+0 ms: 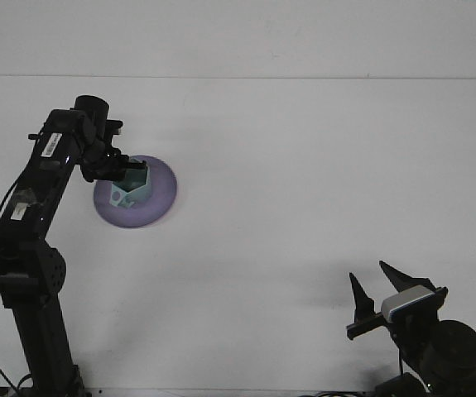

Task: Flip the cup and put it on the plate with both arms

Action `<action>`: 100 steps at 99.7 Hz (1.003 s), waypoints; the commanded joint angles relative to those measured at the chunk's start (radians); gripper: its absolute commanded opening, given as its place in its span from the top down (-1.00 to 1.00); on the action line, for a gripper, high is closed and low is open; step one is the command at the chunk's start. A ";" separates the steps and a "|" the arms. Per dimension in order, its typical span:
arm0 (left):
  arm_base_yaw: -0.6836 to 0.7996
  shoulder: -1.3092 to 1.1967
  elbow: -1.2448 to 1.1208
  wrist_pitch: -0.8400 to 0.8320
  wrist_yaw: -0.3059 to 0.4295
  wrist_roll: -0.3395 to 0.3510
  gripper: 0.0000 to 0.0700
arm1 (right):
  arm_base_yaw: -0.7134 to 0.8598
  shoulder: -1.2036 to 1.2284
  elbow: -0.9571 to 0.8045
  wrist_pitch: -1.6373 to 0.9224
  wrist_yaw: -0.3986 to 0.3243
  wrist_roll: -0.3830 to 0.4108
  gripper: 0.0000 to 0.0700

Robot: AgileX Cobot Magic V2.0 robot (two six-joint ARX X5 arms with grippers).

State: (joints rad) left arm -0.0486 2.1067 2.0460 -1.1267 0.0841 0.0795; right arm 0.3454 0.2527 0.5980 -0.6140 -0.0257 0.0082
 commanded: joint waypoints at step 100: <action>0.029 -0.830 -0.043 0.064 0.021 0.021 0.96 | 0.001 0.004 0.008 0.138 0.036 0.013 0.99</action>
State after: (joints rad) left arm -0.0200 1.3502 2.0827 -1.1004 0.1032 0.0658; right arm 0.3454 0.2527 0.5980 -0.4839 0.0044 0.0082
